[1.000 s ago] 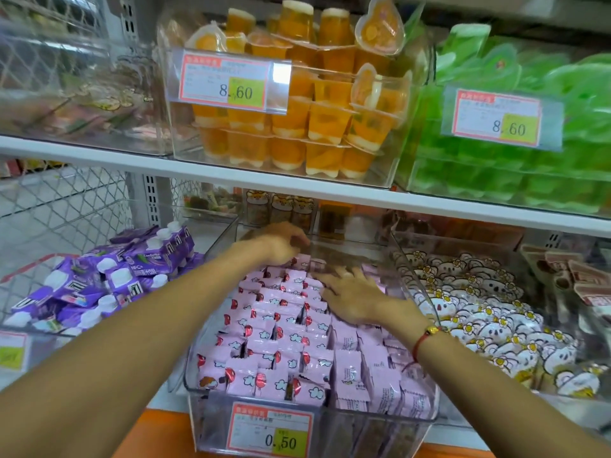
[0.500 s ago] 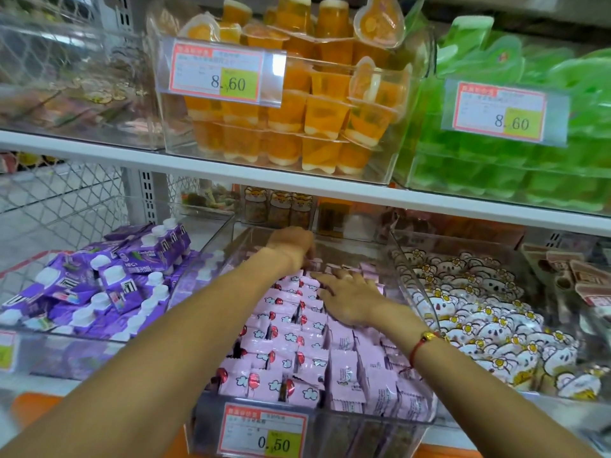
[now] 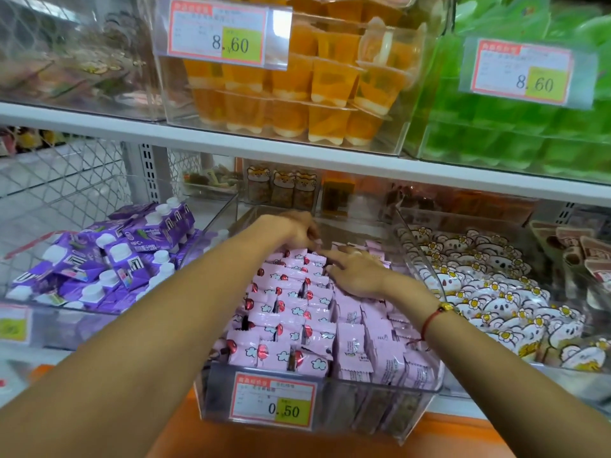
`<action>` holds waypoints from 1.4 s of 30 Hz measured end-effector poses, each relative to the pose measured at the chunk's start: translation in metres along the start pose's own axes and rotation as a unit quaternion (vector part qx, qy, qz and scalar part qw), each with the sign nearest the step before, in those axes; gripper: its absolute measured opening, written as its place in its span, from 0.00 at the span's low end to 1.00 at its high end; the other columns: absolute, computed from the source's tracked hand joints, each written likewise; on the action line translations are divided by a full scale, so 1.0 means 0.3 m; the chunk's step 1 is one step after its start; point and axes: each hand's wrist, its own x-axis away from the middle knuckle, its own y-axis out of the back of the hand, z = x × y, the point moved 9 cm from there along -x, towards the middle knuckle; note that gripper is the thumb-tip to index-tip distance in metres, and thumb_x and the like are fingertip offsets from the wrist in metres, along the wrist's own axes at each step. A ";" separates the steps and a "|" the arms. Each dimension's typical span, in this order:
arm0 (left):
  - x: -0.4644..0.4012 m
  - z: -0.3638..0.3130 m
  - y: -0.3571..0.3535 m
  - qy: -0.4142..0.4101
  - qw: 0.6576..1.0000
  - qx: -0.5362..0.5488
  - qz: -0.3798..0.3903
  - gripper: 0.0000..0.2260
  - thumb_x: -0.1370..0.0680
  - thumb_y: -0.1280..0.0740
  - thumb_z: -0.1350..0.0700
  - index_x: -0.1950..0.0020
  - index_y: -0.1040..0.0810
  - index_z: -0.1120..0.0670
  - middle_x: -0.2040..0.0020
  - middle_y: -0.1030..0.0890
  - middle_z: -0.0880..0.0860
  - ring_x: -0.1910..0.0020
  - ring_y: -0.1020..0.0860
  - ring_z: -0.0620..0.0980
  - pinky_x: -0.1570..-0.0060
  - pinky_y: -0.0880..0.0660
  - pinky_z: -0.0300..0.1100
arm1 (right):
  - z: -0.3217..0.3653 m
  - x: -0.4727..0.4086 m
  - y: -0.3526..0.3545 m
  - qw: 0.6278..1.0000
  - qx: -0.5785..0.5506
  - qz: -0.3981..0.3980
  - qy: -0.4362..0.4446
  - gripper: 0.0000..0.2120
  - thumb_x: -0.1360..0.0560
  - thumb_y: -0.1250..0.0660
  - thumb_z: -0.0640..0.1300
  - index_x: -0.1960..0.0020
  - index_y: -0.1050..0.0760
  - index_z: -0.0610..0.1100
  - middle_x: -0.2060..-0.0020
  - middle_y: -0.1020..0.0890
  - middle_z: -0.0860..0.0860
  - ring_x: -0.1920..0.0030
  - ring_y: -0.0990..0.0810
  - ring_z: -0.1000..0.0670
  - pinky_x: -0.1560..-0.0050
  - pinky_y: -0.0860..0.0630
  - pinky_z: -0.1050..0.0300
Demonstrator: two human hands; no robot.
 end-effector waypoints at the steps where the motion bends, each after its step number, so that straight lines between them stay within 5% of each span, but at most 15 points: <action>1: -0.001 0.005 -0.002 0.000 1.000 -0.002 0.005 0.14 0.22 0.35 0.50 0.37 0.24 0.51 0.41 0.22 0.50 0.50 0.26 0.49 0.50 0.29 0.42 | -0.001 -0.001 -0.002 1.000 -0.001 0.001 0.002 0.22 0.18 0.52 0.51 0.24 0.47 0.58 0.24 0.45 0.44 0.25 0.46 0.40 0.26 0.46 0.46; 7: 0.003 0.000 0.034 -0.014 0.995 0.003 -0.096 0.10 0.22 0.36 0.49 0.44 0.20 0.51 0.48 0.21 0.48 0.53 0.27 0.45 0.54 0.32 0.39 | -0.003 -0.006 -0.010 1.000 0.007 -0.001 0.012 0.22 0.18 0.51 0.53 0.24 0.46 0.57 0.24 0.44 0.45 0.25 0.45 0.40 0.26 0.45 0.46; 13: 0.080 -0.008 0.143 0.007 0.966 0.174 -0.192 0.10 0.20 0.37 0.55 0.41 0.25 0.57 0.42 0.23 0.56 0.45 0.25 0.52 0.46 0.27 0.43 | -0.005 -0.013 -0.009 1.000 -0.005 0.008 0.006 0.23 0.18 0.50 0.53 0.24 0.46 0.56 0.24 0.43 0.46 0.26 0.43 0.41 0.27 0.44 0.45; 18: 0.286 0.051 0.175 0.059 0.838 0.445 -0.309 0.10 0.20 0.38 0.56 0.41 0.27 0.58 0.40 0.22 0.58 0.45 0.22 0.54 0.44 0.23 0.51 | 0.019 0.013 0.072 0.991 -0.125 -0.049 0.013 0.20 0.19 0.46 0.43 0.28 0.36 0.47 0.32 0.29 0.43 0.41 0.25 0.46 0.39 0.30 0.54; 21: 0.404 0.062 0.139 0.077 0.739 0.606 -0.286 0.12 0.20 0.38 0.56 0.40 0.27 0.61 0.42 0.21 0.58 0.52 0.20 0.48 0.52 0.20 0.39 | -0.016 0.050 0.146 0.963 -0.234 -0.132 -0.030 0.17 0.20 0.44 0.42 0.33 0.29 0.44 0.39 0.23 0.41 0.47 0.24 0.44 0.50 0.27 0.53; 23: 0.462 0.050 0.115 0.068 0.679 0.687 -0.250 0.13 0.20 0.39 0.57 0.38 0.27 0.62 0.43 0.20 0.59 0.52 0.20 0.47 0.55 0.20 0.36 | -0.027 0.095 0.183 0.903 -0.389 -0.180 -0.030 0.16 0.22 0.38 0.42 0.35 0.29 0.44 0.40 0.22 0.45 0.45 0.23 0.47 0.45 0.26 0.53; 26: 0.509 0.029 0.068 0.090 0.616 0.761 -0.183 0.10 0.20 0.39 0.56 0.45 0.23 0.61 0.57 0.16 0.59 0.60 0.17 0.48 0.62 0.19 0.36 | 0.063 0.154 0.195 0.774 -0.621 -0.087 0.088 0.25 0.28 0.32 0.34 0.34 0.31 0.50 0.43 0.19 0.49 0.43 0.20 0.50 0.41 0.26 0.53; 28: 0.518 0.008 0.037 0.109 0.594 0.784 -0.140 0.10 0.20 0.39 0.54 0.49 0.23 0.60 0.66 0.16 0.58 0.67 0.17 0.48 0.69 0.20 0.37 | 0.112 0.191 0.213 0.791 -0.587 -0.069 0.155 0.24 0.30 0.30 0.32 0.39 0.28 0.50 0.46 0.17 0.50 0.45 0.18 0.51 0.44 0.23 0.57; 31: 0.504 -0.019 0.023 0.095 0.636 0.760 -0.094 0.15 0.19 0.42 0.48 0.47 0.23 0.59 0.60 0.16 0.57 0.63 0.16 0.48 0.66 0.19 0.40 | 0.108 0.211 0.224 0.788 -0.589 -0.110 0.142 0.12 0.28 0.29 0.40 0.45 0.23 0.46 0.52 0.15 0.49 0.53 0.15 0.51 0.57 0.22 0.65; 36: 0.469 -0.047 0.053 0.035 0.832 0.539 -0.126 0.19 0.22 0.39 0.42 0.38 0.26 0.52 0.45 0.22 0.48 0.54 0.20 0.42 0.59 0.20 0.37 | 0.062 0.191 0.169 0.752 -0.649 -0.109 0.025 0.17 0.30 0.28 0.49 0.50 0.22 0.37 0.58 0.15 0.41 0.61 0.15 0.50 0.64 0.20 0.67; 39: 0.438 -0.046 0.062 0.006 0.844 0.515 -0.151 0.16 0.20 0.38 0.49 0.37 0.25 0.54 0.49 0.20 0.52 0.64 0.20 0.38 0.67 0.24 0.31 | 0.052 0.190 0.166 0.720 -0.685 -0.107 0.005 0.16 0.28 0.30 0.50 0.50 0.21 0.38 0.60 0.14 0.43 0.66 0.16 0.54 0.67 0.21 0.68; 42: 0.391 -0.056 0.053 -0.014 0.860 0.501 -0.101 0.17 0.20 0.40 0.46 0.37 0.25 0.55 0.47 0.19 0.54 0.60 0.19 0.40 0.67 0.25 0.31 | 0.022 0.186 0.184 0.692 -0.711 -0.123 -0.005 0.13 0.25 0.32 0.47 0.46 0.23 0.38 0.60 0.15 0.44 0.65 0.16 0.53 0.67 0.21 0.66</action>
